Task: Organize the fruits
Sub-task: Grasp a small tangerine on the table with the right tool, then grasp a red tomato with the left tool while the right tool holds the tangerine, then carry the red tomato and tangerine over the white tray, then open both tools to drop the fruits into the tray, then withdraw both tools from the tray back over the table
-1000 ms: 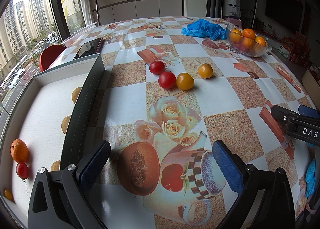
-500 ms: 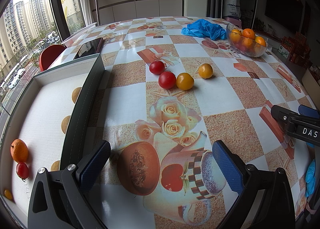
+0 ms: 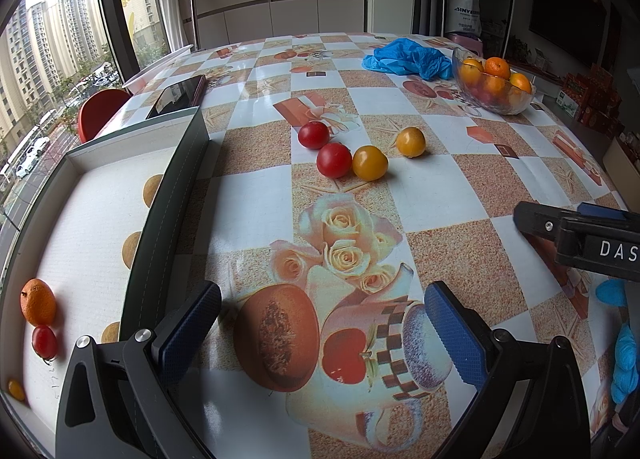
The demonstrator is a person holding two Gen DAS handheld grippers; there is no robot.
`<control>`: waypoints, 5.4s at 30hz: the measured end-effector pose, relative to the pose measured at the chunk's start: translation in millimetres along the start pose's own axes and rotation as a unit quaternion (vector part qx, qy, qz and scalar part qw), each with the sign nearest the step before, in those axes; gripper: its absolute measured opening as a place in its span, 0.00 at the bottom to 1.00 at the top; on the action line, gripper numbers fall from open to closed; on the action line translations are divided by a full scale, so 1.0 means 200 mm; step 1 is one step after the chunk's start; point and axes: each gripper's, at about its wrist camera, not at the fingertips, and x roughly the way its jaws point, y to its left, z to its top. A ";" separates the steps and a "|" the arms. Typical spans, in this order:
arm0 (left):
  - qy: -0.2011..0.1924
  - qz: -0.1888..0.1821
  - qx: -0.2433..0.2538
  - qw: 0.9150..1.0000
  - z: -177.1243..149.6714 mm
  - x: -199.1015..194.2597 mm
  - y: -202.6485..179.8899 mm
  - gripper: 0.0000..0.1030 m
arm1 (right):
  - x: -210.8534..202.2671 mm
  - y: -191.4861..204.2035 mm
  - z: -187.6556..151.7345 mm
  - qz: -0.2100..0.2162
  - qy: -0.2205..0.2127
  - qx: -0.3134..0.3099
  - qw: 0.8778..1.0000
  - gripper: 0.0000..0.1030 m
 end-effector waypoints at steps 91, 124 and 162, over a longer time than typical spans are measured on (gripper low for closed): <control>-0.029 -0.082 -0.055 0.995 0.24 -0.26 0.18 0.22 | -0.22 -0.01 -0.12 0.125 -0.025 -0.018 0.992 0.24; 0.000 -0.015 -0.144 0.989 -0.24 -0.24 0.87 0.22 | -0.23 1.17 -0.22 0.209 0.027 -0.232 0.950 0.24; -0.040 0.019 -0.096 0.994 -0.11 -0.32 0.66 0.98 | -0.02 0.31 -0.09 0.013 0.028 -0.072 0.997 0.95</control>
